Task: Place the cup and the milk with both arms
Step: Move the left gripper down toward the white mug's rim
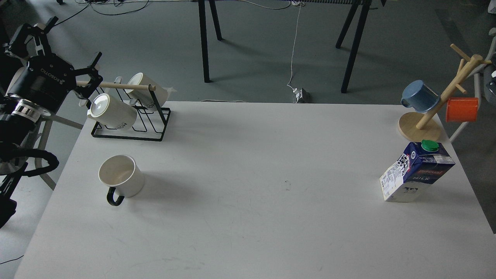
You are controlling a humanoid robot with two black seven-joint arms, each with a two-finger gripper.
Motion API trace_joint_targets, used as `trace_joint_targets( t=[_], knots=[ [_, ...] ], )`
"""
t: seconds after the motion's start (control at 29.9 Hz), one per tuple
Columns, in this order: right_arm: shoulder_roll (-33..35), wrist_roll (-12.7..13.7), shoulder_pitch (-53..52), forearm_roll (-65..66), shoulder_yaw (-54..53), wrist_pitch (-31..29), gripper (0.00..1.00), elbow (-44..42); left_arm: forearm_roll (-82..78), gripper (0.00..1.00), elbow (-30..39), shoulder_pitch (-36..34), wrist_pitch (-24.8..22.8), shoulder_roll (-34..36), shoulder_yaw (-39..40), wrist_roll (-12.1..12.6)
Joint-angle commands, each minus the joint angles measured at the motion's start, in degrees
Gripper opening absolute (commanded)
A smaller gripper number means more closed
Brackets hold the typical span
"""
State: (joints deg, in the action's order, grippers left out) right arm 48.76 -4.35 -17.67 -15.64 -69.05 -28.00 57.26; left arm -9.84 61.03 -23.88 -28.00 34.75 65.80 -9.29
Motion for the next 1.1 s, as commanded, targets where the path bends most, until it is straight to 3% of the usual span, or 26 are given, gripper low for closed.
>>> trace_joint_targets(
  t=[0.0,0.13,0.23,0.33,0.47,0.53,0.63,0.7,0.9,1.07],
  knots=[
    [0.11,0.04,0.0,0.0,-0.2,0.0,0.99,-0.04,-0.01,1.0,-0.04,0.67,0.0,-0.12,0.91,0.32],
    [0.29,0.04,0.0,0.0,-0.2,0.0,0.99,-0.13,0.95,1.0,-0.39,0.68,0.0,0.05,1.35,1.2],
    [0.2,0.04,0.09,0.0,-0.12,0.0,0.99,-0.13,2.62,1.0,-5.73,0.33,0.0,-1.78,1.27,0.77],
    [-0.07,0.04,0.09,0.0,0.06,0.0,0.99,-0.04,0.27,1.0,-6.81,1.98,0.0,-2.59,0.21,-0.29],
    [0.02,0.13,0.18,0.0,0.41,0.0,0.99,0.05,-16.38,1.0,-5.84,5.59,0.0,3.11,-0.14,-3.09],
    [0.02,0.13,0.18,0.0,0.41,0.0,0.99,-0.04,-29.73,1.0,-4.18,5.95,0.0,5.75,-0.05,-6.25],
    [0.11,0.13,0.35,0.08,0.5,0.0,0.99,-0.04,-45.84,1.0,-1.02,6.04,0.0,10.76,-0.05,-14.76],
    [0.11,0.22,0.53,0.08,0.5,0.0,0.99,-0.04,-51.75,1.0,1.62,6.04,0.0,13.93,-0.14,-18.47],
    [0.02,0.13,0.97,0.08,0.59,0.0,0.99,-0.04,-66.15,1.0,11.72,5.95,0.0,21.57,-4.96,-18.71],
    [0.29,0.13,0.97,0.08,0.5,0.0,0.99,-0.3,-86.89,1.0,15.52,5.07,0.0,22.99,-11.91,-18.71]
  ],
)
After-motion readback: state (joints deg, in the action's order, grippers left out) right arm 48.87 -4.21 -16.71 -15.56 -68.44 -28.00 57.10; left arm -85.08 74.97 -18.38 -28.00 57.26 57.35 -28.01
